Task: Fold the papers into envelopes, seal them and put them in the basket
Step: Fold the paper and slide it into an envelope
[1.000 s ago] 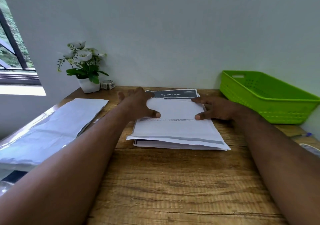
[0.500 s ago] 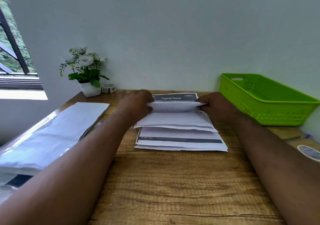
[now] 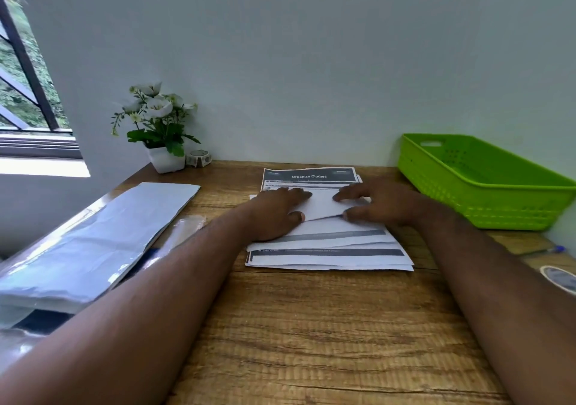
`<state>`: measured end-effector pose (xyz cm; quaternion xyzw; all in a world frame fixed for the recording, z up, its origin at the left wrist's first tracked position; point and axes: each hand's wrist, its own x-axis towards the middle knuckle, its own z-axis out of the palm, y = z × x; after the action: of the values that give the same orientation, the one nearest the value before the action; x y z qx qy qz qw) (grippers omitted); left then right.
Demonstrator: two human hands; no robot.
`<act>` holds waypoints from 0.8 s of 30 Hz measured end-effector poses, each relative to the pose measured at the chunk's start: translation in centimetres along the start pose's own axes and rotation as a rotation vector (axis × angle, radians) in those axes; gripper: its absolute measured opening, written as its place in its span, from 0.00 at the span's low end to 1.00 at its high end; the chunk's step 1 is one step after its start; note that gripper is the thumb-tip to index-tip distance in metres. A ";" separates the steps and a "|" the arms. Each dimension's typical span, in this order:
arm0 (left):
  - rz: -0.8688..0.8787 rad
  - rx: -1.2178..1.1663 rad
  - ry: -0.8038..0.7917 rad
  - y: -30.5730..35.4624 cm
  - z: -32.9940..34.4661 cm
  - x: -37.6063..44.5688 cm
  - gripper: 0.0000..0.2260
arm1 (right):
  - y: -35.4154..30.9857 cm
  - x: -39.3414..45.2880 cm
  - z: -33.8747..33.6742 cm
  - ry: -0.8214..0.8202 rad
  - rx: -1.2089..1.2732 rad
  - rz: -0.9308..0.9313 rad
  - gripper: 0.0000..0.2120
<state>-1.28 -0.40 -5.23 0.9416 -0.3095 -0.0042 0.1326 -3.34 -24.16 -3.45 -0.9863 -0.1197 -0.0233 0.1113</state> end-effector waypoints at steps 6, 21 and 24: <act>-0.058 0.048 -0.107 -0.5 1.2 0.9 0.23 | -3.7 0.7 1.7 -0.057 -0.101 -0.074 0.25; -0.084 0.105 -0.174 -0.5 0.7 1.1 0.25 | -3.3 1.1 3.1 -0.162 0.008 0.178 0.32; -0.110 0.085 -0.182 -0.6 0.7 1.2 0.25 | -1.4 1.0 2.9 -0.151 -0.079 0.219 0.32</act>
<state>-0.06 -0.82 -5.95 0.9577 -0.2680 -0.0840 0.0634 -2.65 -21.98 -5.90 -0.9960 -0.0183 0.0585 0.0648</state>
